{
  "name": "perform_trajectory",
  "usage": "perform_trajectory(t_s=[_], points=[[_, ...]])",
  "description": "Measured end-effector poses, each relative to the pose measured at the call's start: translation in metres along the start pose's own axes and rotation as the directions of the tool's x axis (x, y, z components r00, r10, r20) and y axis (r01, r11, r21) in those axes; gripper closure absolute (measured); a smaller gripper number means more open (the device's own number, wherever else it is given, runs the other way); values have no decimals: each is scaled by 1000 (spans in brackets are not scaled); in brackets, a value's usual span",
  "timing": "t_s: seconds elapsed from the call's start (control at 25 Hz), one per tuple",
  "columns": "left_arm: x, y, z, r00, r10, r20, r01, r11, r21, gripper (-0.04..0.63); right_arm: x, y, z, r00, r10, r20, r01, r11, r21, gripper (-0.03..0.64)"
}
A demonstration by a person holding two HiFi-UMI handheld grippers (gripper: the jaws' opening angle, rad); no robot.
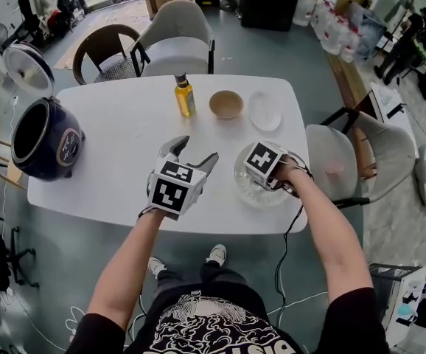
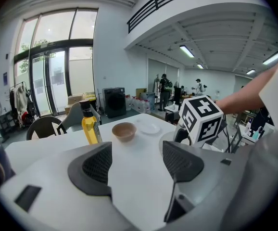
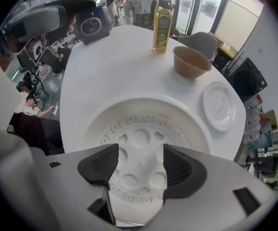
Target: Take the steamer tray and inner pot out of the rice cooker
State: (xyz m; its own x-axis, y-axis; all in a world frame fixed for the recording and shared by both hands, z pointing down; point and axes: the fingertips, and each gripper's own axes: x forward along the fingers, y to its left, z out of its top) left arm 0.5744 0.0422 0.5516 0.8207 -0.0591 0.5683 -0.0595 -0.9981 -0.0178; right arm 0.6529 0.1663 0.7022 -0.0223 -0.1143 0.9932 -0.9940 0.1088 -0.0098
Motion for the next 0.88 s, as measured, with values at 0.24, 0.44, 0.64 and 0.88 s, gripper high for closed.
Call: perform_trajectory(t_s=[0.24, 0.44, 0.64, 0.88], points=[[-37, 25, 10, 998, 37, 42, -35, 999, -31, 267, -63, 14, 51, 983, -55, 174, 41, 996, 81, 316], [-87, 79, 15, 990, 112, 79, -108, 992, -59, 267, -114, 46, 115, 945, -81, 316, 60, 995, 73, 318], [-158, 130, 13, 977, 184, 108, -174, 980, -96, 267, -162, 95, 174, 898, -86, 431, 77, 996, 39, 318], [-236, 190, -6, 948, 281, 151, -262, 956, -134, 267, -205, 157, 243, 829, -81, 554, 92, 996, 8, 319]])
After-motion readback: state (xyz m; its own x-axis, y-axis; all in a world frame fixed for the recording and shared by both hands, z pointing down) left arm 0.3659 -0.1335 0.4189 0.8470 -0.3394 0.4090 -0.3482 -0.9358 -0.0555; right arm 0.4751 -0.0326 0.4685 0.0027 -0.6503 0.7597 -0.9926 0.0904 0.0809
